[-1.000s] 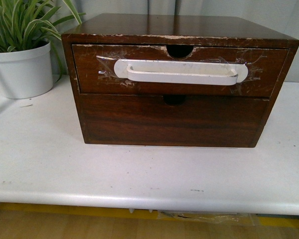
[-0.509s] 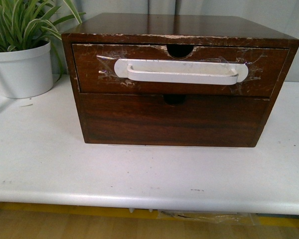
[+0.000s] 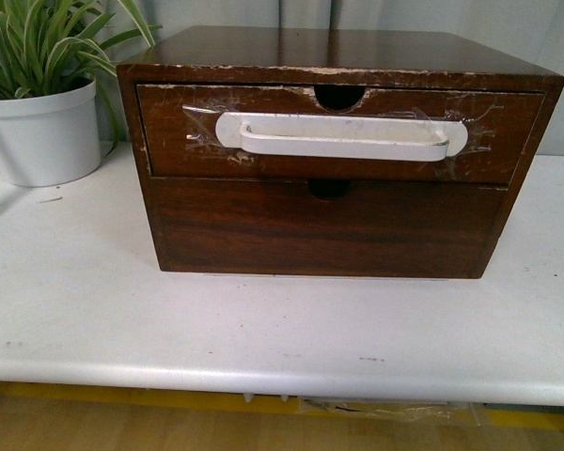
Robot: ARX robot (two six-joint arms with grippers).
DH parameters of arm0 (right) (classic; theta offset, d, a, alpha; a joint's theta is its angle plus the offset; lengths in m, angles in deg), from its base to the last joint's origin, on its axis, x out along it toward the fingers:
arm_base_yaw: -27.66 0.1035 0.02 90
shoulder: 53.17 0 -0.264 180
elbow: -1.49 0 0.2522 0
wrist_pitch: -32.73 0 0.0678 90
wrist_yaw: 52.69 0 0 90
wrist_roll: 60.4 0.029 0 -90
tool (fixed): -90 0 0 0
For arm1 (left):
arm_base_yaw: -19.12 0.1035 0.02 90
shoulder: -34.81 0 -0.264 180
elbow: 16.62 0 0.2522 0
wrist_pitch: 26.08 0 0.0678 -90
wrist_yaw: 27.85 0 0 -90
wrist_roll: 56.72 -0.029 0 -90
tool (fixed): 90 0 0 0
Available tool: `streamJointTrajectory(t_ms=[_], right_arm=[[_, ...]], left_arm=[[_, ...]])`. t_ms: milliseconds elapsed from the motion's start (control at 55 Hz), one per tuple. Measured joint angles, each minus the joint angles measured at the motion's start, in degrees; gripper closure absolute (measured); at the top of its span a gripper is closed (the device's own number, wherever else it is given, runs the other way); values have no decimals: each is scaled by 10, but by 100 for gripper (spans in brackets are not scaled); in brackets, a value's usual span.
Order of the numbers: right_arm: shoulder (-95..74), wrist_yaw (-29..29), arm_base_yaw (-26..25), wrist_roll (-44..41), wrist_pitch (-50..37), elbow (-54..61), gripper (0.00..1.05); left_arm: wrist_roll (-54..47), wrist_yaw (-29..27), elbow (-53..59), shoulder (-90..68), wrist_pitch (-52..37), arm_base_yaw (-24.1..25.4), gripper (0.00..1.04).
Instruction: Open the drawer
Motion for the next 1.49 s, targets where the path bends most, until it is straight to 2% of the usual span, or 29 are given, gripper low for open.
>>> streamJointTrajectory(t_ms=[36,91,164,218,491,782,1055,1491], right_arm=[[-26,14,-6,2,9,-12,9],[-68,45,-14,-7,12,-31,9],[-135,99,-17,-54,20,-73,9],[-166,113,-12,-83,25,-96,9],[-321,117,47,-247,55,-198,9],[-462,122,71,-333,58,-294,9],[-566,128,95,-386,75,-368,9],[-698,146,135,-465,111,-482,9]], left_arm=[[5,-11,-13,-25,27,-7,6],[2,5,-25,-58,36,-14,6],[-29,33,-47,-114,3,-24,6],[-62,58,-64,-149,-16,-28,6],[-279,176,-144,-362,-73,-80,6],[-494,198,-271,-549,-63,-137,6],[-554,210,-384,-681,-54,-180,6],[-581,234,-543,-796,-4,-210,6]])
